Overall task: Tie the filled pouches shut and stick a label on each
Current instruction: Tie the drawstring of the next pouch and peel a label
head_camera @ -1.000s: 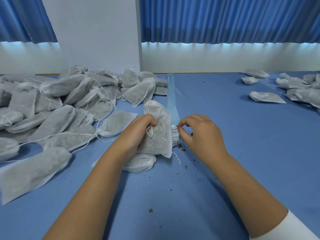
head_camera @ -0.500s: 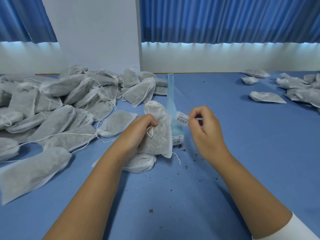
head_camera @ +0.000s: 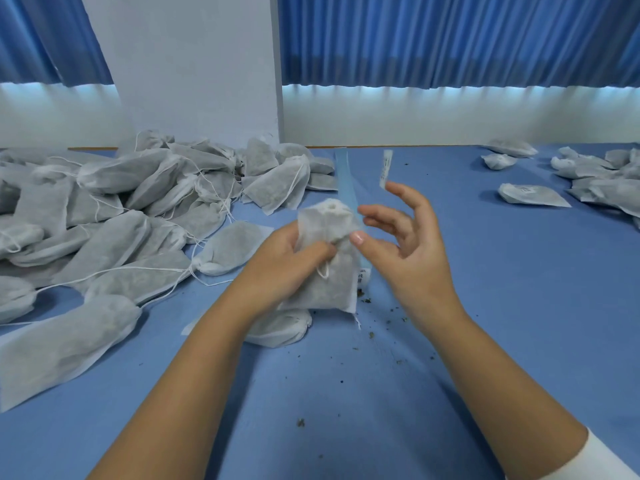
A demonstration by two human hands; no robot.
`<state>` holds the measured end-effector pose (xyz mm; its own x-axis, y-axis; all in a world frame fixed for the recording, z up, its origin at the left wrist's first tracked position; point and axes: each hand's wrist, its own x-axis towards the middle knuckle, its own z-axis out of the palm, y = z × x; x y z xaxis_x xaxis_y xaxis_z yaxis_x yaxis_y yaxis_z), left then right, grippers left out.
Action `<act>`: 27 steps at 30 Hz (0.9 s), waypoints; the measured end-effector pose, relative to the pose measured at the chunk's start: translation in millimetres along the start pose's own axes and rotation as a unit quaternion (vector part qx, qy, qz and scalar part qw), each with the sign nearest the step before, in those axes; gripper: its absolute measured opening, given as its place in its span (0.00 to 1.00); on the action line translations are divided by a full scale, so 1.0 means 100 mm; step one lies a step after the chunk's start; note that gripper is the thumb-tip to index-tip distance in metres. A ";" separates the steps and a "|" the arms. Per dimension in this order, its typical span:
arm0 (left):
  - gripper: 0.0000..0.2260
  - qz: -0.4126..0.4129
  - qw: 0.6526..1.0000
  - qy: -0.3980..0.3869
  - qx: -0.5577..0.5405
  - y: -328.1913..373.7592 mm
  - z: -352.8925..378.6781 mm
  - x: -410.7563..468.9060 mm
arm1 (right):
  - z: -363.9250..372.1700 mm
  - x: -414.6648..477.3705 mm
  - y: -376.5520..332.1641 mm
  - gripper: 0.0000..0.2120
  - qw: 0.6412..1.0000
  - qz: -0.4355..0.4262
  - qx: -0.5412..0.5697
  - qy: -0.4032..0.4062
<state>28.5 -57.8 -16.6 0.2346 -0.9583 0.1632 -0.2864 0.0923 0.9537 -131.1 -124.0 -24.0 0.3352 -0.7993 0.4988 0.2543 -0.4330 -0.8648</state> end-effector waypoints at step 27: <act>0.20 -0.071 0.997 0.037 -0.014 -0.02 0.01 0.03 | -0.12 0.11 -0.02 0.06 0.995 0.094 0.014 0.031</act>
<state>28.8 -61.0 -18.6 0.3391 -0.9398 0.0433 -0.2204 -0.0346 0.9748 -139.2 -137.5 -17.2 0.3228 -0.8894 0.3236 0.2184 -0.2627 -0.9398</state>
